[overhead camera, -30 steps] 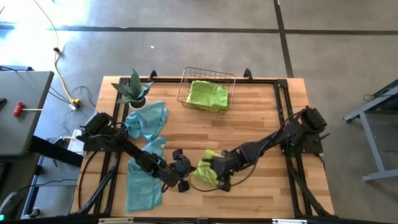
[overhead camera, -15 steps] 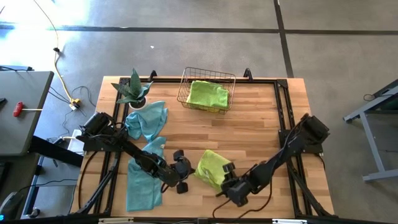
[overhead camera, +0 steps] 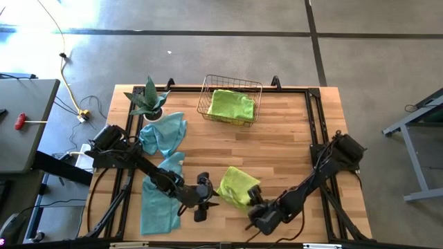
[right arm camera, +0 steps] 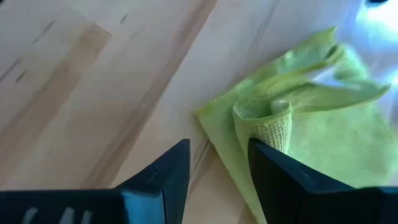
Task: Fold microfiber towels
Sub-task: Put the light green microfiber towel into the wire basket
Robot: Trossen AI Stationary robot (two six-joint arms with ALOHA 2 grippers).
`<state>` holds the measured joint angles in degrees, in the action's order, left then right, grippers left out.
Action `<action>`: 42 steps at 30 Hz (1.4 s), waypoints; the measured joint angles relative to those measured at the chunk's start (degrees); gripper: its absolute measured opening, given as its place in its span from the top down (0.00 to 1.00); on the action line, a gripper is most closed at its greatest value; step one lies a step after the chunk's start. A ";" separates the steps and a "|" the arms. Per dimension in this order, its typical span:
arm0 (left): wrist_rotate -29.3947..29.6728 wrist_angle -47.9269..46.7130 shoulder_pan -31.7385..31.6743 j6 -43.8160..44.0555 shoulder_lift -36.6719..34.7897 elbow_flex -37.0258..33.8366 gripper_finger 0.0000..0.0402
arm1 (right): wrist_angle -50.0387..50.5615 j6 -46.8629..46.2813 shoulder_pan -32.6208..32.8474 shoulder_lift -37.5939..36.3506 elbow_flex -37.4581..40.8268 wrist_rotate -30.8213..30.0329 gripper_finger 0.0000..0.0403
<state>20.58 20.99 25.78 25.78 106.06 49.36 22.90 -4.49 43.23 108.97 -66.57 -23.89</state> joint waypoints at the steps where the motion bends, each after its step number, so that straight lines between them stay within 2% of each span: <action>1: 0.35 -0.02 0.00 0.35 0.00 0.00 0.58 | -0.25 0.36 0.55 0.00 0.00 -1.20 0.62; 3: 0.83 -0.02 0.00 0.98 0.00 0.00 0.55 | -0.20 0.39 1.57 0.00 -0.25 -2.95 0.62; 9: 2.24 -0.04 0.00 2.52 0.00 0.00 0.52 | 0.06 0.18 3.05 0.00 -1.18 -3.03 0.62; 16: 4.59 -0.07 -0.04 4.17 0.00 0.00 0.52 | 1.63 0.02 2.41 0.00 -1.18 -0.37 0.62; 22: 4.59 -0.07 -0.26 4.68 0.00 0.00 0.52 | 0.80 3.19 1.39 0.00 -1.18 2.82 0.52; 25: 4.60 -0.09 -0.26 4.67 0.00 0.00 0.52 | -1.08 6.18 1.39 0.00 -1.18 0.74 0.47; 28: 4.66 -0.11 -0.26 4.67 0.00 0.00 0.52 | -2.29 8.83 1.68 -0.02 -1.18 -4.28 0.43; 31: 4.70 -0.11 -0.26 4.68 0.00 0.00 0.52 | -1.56 5.62 1.45 -0.04 -1.18 -6.09 0.42; 35: 4.70 -0.15 -0.26 5.48 0.00 0.00 0.52 | -1.61 -1.84 -0.45 0.85 -0.46 -1.44 0.42; 40: 4.70 -0.17 -0.26 5.51 0.00 0.00 0.52 | -5.67 -2.39 -1.78 2.06 1.30 -3.06 0.42; 42: 4.54 -0.17 -0.26 5.53 0.00 0.00 0.52 | -8.29 -3.62 -2.41 2.29 2.61 -0.82 0.42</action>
<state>25.12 20.82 25.52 31.31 106.06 49.36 14.61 -8.12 40.82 111.26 -63.96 -24.71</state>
